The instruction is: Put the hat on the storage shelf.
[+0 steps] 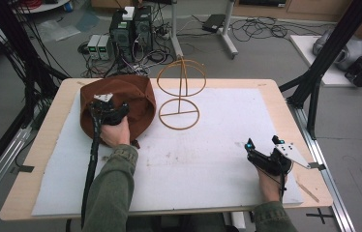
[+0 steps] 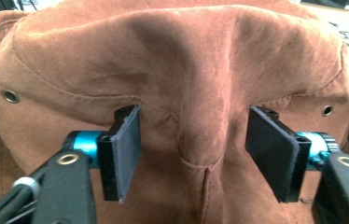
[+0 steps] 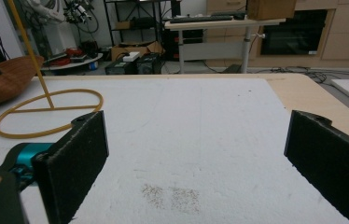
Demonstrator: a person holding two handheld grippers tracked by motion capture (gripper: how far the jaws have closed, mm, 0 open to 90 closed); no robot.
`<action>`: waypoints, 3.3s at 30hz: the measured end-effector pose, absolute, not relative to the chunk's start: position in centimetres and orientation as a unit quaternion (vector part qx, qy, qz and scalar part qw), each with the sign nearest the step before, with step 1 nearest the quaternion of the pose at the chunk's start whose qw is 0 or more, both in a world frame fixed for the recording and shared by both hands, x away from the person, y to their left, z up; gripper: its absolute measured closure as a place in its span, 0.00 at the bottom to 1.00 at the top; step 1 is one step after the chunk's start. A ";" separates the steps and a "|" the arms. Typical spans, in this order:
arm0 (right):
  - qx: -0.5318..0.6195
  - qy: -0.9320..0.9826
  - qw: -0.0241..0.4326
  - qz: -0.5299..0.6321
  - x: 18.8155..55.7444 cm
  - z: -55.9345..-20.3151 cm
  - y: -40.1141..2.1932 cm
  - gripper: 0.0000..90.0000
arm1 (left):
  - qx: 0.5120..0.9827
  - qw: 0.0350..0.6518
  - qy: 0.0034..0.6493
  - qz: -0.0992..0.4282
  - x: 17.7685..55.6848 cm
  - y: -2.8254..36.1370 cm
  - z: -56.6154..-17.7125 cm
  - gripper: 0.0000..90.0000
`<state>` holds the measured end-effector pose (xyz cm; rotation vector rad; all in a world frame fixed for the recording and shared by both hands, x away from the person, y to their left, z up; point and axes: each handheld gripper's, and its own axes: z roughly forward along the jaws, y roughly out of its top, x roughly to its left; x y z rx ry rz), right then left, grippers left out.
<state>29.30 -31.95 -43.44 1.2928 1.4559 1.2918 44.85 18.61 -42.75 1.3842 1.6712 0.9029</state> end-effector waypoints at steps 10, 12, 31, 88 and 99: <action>0.508 0.574 0.393 0.508 29.4 -43.4 -31.8 0.06 | 0.548 0.396 0.654 0.340 44.8 19.2 -42.7 0.95; 0.506 0.574 0.396 0.507 29.4 -43.5 -31.9 0.06 | 0.545 0.398 0.656 0.339 44.8 19.2 -42.5 0.96; 0.510 0.572 0.398 0.504 29.1 -43.4 -32.0 0.06 | 0.530 0.406 0.606 0.432 43.1 19.9 -39.6 0.97; 0.505 0.575 0.397 0.506 29.1 -43.4 -31.7 0.06 | 0.553 0.637 0.356 0.403 41.8 10.1 -23.4 0.96; 0.506 0.576 0.397 0.505 29.1 -43.5 -32.0 0.06 | 0.592 0.634 0.339 0.364 43.6 6.0 -22.9 0.96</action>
